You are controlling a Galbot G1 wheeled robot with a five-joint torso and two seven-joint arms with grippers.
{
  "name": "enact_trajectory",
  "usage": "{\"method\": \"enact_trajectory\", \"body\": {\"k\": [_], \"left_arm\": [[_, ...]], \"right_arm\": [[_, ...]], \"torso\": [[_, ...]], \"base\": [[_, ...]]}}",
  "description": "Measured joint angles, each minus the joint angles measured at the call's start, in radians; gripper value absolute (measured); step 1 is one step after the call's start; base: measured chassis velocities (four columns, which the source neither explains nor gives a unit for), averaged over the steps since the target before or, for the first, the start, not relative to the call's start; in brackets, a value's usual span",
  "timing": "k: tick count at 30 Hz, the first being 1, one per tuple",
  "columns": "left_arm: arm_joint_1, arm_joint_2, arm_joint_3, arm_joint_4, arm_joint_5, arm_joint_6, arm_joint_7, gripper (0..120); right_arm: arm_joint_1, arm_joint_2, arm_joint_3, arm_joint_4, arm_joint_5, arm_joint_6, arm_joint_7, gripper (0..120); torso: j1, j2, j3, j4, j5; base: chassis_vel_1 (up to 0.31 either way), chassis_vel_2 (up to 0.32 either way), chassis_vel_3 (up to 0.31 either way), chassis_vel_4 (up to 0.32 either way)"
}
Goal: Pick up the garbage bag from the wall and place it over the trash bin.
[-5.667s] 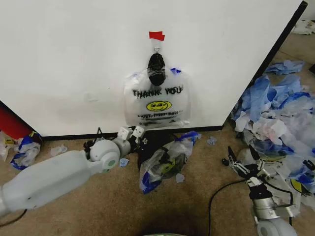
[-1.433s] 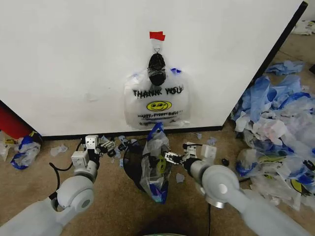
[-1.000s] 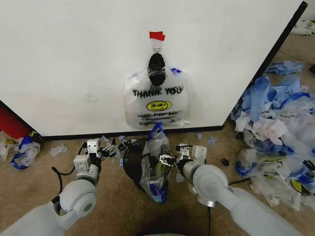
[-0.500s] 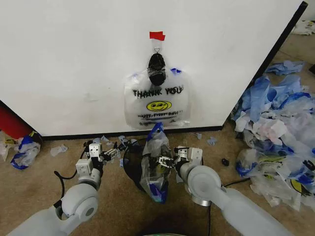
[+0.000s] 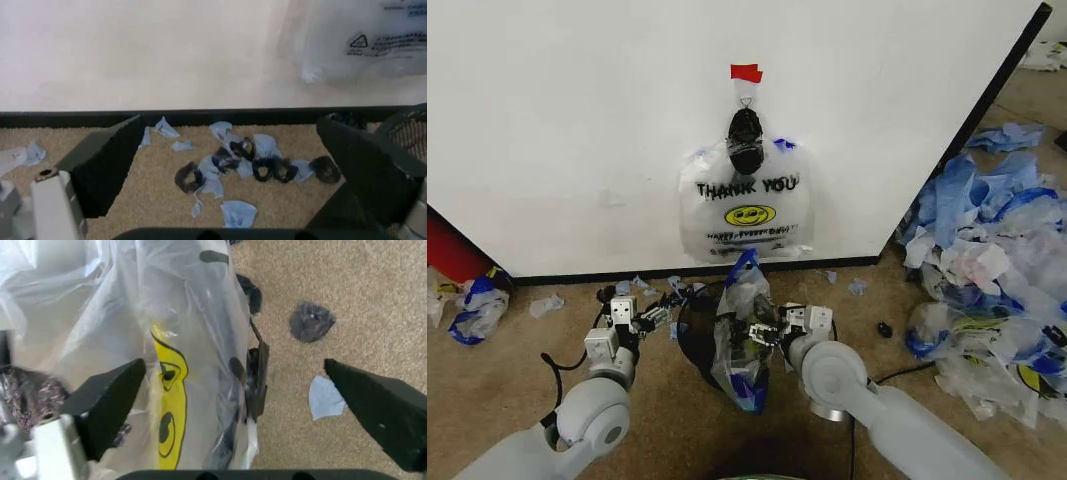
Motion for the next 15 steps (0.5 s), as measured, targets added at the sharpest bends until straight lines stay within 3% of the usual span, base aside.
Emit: {"method": "enact_trajectory", "body": {"k": [5,8,10,15], "left_arm": [[-0.009,0.005,0.003,0.001,0.000,-0.001,0.000,100],[-0.012,0.006,0.005,0.001,-0.002,-0.001,0.000,100],[-0.018,0.007,0.008,-0.003,-0.004,-0.001,0.000,100],[-0.020,0.006,0.011,-0.005,-0.005,-0.001,-0.001,100]], "right_arm": [[-0.001,0.003,-0.003,-0.007,-0.002,0.002,0.001,79],[-0.003,0.003,-0.004,-0.008,-0.003,0.003,0.001,73],[-0.008,0.005,-0.004,-0.009,-0.004,0.004,0.000,59],[-0.016,0.004,-0.004,-0.009,-0.010,0.009,-0.001,45]], "torso": [[0.000,0.000,0.000,0.0000,-0.0001],[0.000,0.000,0.000,0.0000,0.0000],[0.000,0.000,0.000,-0.0001,0.0000],[0.000,0.000,0.000,-0.0001,0.0000]], "base": [[0.000,0.000,0.000,0.000],[0.000,0.000,0.000,0.000],[0.000,0.000,0.000,0.000],[0.000,0.000,0.000,0.000]]}}
